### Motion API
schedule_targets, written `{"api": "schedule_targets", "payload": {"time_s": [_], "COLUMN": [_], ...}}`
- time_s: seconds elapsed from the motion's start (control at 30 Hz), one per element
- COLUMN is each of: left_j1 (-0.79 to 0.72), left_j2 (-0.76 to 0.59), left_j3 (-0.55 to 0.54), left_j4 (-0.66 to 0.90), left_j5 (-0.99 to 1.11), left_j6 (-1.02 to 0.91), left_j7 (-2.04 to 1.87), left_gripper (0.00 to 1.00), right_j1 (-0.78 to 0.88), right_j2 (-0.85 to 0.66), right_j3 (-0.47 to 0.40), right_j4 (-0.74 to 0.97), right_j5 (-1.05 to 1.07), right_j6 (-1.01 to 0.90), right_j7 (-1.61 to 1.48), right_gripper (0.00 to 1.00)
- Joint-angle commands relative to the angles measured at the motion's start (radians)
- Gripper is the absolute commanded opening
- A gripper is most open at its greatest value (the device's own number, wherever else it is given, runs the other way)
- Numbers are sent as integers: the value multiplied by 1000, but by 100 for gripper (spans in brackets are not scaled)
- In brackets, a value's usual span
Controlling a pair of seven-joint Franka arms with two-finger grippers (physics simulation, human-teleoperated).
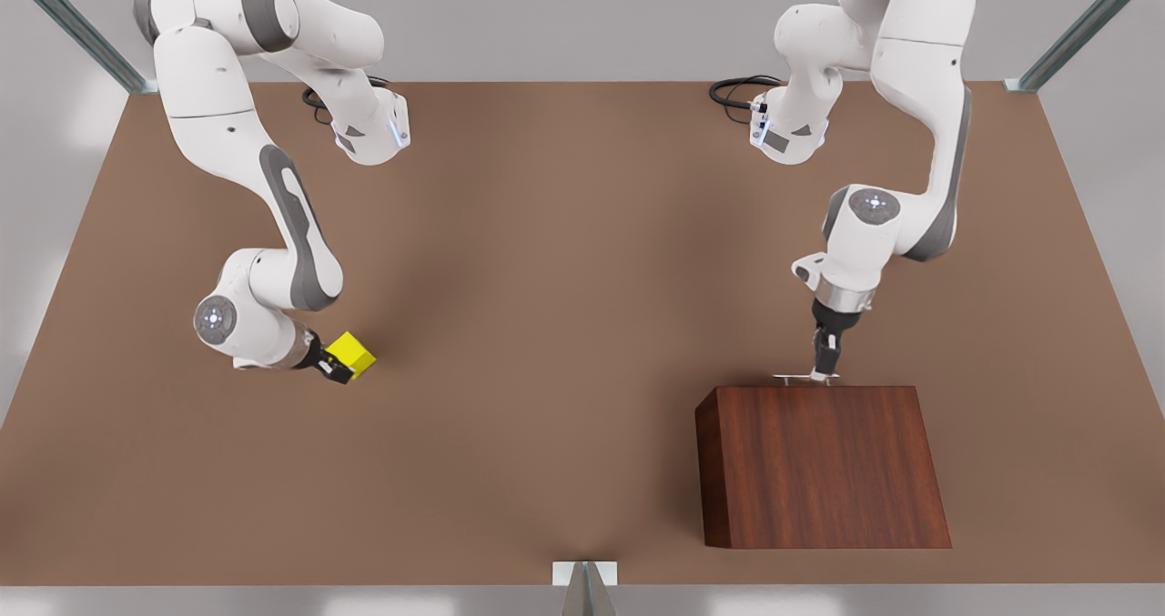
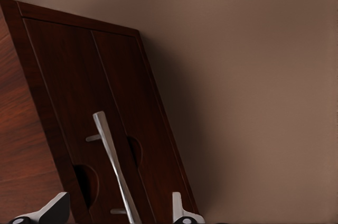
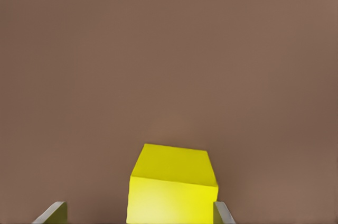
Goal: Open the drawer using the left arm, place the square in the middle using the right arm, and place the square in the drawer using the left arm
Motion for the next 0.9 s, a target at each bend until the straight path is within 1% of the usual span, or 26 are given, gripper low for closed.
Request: {"api": "schedule_targets", "payload": {"time_s": [0.0,0.1,0.4,0.87], "left_j1": [-7,-5,9,1], "left_j2": [-3,2,28,54], "left_j3": [0,2,19,19], "left_j4": [-12,-18,-24,-21], "left_j5": [-1,-1,-1,-1], "left_j6": [14,23,29,41], "left_j7": [-294,-350,-452,-453], "left_gripper": [94,94,94,94], "right_j1": [0,0,19,22], "right_j2": [-8,-19,-17,-8], "right_j3": [0,0,2,3], "right_j4": [-20,-57,-78,-83], "right_j5": [-11,-56,-56,-60], "right_j6": [34,34,23,23], "right_j7": [133,187,267,253], "right_gripper": [100,100,100,100]}}
